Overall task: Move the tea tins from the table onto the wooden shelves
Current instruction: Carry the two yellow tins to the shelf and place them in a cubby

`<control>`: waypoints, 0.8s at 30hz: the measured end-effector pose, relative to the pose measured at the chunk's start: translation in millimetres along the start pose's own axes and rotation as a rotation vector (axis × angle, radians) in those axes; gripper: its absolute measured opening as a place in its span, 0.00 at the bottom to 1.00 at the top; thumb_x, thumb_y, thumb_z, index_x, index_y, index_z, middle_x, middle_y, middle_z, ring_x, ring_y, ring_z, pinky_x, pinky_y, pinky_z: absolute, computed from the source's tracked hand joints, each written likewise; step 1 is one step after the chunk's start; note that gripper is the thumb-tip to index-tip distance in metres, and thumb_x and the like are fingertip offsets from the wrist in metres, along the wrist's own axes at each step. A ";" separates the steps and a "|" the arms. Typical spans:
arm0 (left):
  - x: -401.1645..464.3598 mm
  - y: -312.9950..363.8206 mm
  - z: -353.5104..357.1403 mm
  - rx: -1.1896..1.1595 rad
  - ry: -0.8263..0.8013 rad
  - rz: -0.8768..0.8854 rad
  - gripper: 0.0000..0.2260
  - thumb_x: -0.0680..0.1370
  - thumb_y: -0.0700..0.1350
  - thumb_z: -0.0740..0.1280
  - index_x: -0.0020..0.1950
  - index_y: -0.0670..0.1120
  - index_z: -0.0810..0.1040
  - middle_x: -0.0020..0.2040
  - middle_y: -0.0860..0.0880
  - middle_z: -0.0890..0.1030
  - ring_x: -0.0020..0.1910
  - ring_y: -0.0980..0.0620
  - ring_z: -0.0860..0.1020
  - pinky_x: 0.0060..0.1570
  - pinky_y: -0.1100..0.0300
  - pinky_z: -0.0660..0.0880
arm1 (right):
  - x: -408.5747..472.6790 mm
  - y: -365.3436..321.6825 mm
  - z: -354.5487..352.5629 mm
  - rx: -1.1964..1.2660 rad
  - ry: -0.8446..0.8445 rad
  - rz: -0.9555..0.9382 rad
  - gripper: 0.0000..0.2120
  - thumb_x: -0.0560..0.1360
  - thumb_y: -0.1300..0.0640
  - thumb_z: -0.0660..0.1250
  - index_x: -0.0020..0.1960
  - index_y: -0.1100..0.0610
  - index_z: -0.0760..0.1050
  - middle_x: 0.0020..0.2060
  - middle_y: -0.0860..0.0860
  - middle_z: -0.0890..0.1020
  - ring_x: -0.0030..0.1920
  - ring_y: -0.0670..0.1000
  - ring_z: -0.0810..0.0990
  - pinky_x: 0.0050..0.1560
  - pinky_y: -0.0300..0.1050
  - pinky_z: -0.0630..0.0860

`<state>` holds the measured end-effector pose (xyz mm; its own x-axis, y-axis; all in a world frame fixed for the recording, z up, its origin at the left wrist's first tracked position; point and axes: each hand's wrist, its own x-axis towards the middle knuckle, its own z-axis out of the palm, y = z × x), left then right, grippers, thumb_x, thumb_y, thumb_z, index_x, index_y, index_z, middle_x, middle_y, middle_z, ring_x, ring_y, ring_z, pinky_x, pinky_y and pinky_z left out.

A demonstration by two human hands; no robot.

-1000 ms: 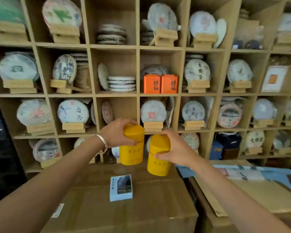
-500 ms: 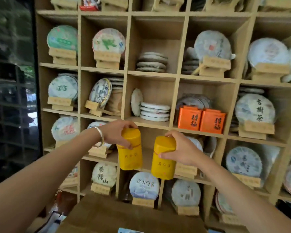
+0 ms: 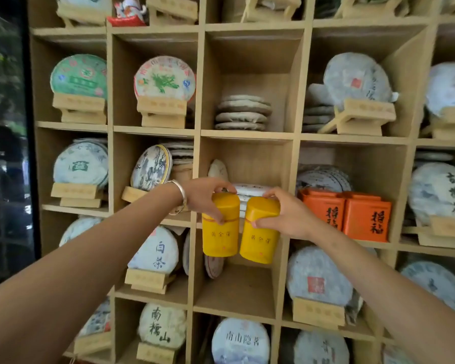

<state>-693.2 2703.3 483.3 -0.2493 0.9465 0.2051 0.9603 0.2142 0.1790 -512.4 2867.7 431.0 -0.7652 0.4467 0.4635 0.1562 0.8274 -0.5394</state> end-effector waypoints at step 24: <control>122.5 -59.6 -13.0 0.510 -0.174 0.053 0.38 0.68 0.54 0.74 0.73 0.50 0.60 0.63 0.45 0.74 0.49 0.46 0.73 0.41 0.55 0.72 | 149.6 33.4 43.9 -0.164 -0.048 0.139 0.32 0.67 0.44 0.75 0.67 0.46 0.65 0.61 0.53 0.70 0.59 0.55 0.73 0.59 0.54 0.74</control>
<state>-782.6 2803.4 510.3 -0.2157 0.9760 0.0308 0.9208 0.2138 -0.3263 -649.1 2947.2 451.4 -0.7572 0.5473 0.3565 0.3592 0.8048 -0.4725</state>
